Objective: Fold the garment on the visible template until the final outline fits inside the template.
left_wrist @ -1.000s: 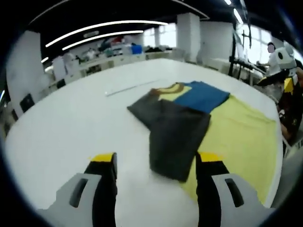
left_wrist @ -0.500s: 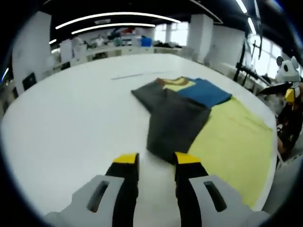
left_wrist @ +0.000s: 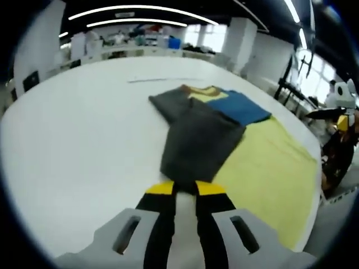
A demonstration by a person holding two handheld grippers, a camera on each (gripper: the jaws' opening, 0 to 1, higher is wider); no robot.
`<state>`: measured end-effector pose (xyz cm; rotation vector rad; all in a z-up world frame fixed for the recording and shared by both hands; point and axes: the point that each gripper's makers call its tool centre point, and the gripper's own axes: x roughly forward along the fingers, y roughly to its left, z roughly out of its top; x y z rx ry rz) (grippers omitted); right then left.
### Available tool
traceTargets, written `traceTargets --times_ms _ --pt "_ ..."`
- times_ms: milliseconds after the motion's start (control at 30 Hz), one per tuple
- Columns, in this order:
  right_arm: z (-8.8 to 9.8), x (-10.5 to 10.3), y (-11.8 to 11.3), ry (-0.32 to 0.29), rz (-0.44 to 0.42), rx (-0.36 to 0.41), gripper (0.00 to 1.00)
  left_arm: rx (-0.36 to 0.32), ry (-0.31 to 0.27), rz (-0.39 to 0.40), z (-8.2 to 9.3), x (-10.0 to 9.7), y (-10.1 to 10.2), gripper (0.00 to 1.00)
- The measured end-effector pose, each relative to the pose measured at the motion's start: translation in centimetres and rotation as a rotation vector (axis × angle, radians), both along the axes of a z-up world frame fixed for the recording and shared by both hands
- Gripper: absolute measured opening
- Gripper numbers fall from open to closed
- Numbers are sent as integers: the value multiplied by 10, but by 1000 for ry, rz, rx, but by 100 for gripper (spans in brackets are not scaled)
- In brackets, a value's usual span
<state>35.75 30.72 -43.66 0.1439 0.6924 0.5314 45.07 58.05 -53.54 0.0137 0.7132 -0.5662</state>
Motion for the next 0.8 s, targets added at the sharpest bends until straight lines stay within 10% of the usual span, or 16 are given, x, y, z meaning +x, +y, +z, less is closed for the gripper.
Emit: traceTargets --times_ms 233,800 --pt "0 0 -1 3 -6 0 99 114 -113 -86 14 2 -4 0" --pt "3 -2 0 -4 0 5 99 79 -228 -138 66 14 -35 0"
